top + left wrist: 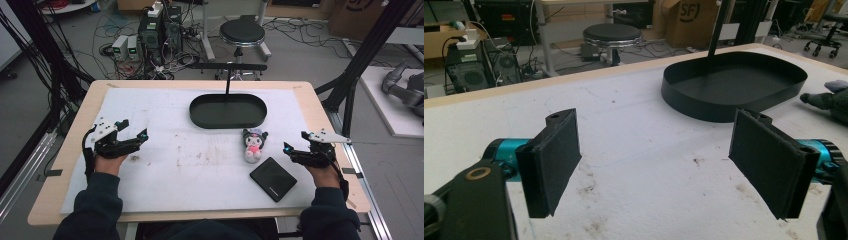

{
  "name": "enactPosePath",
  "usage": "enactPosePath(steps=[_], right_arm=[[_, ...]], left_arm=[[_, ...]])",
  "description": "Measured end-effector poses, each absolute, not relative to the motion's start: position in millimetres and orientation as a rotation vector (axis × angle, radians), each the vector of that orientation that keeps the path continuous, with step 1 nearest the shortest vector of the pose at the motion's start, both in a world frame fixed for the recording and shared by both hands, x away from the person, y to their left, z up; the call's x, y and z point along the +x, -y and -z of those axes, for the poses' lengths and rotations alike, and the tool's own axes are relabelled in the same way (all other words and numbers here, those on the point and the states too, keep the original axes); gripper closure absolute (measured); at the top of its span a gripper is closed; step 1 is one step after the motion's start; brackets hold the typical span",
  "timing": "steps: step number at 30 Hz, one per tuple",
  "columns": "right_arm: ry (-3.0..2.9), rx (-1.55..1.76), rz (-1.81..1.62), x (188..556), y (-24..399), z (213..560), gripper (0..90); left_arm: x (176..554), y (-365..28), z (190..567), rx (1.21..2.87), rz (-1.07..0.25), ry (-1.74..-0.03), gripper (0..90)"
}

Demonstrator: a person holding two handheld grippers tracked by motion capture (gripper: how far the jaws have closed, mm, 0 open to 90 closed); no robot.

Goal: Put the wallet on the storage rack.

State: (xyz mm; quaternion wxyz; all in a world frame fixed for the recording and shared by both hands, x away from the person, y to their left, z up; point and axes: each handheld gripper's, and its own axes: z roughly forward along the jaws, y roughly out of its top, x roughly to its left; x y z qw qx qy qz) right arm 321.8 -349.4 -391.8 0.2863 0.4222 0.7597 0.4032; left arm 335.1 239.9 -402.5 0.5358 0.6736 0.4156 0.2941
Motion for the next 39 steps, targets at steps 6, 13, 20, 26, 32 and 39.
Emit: enactPosePath(steps=[6,13,20,26,32,39], right_arm=[[-2.068,1.09,-1.063,319,347,393,22.1],[-2.134,1.052,-1.051,313,340,395,22.2],[-2.189,1.049,-1.067,314,335,398,27.1],[-2.207,1.042,-1.054,300,332,392,30.1],[-2.307,1.056,-1.018,294,336,401,33.6],[-2.458,1.14,-1.023,307,334,427,35.8]], left_arm=[[337,-239,405,1.603,-0.705,-1.007,20.6],[337,-237,405,1.615,-0.702,-0.993,20.9],[338,-240,406,1.617,-0.687,-0.999,20.9],[337,-238,406,1.623,-0.678,-0.993,21.1],[337,-236,407,1.636,-0.673,-0.992,22.6],[339,-236,408,1.654,-0.67,-0.992,22.9]])
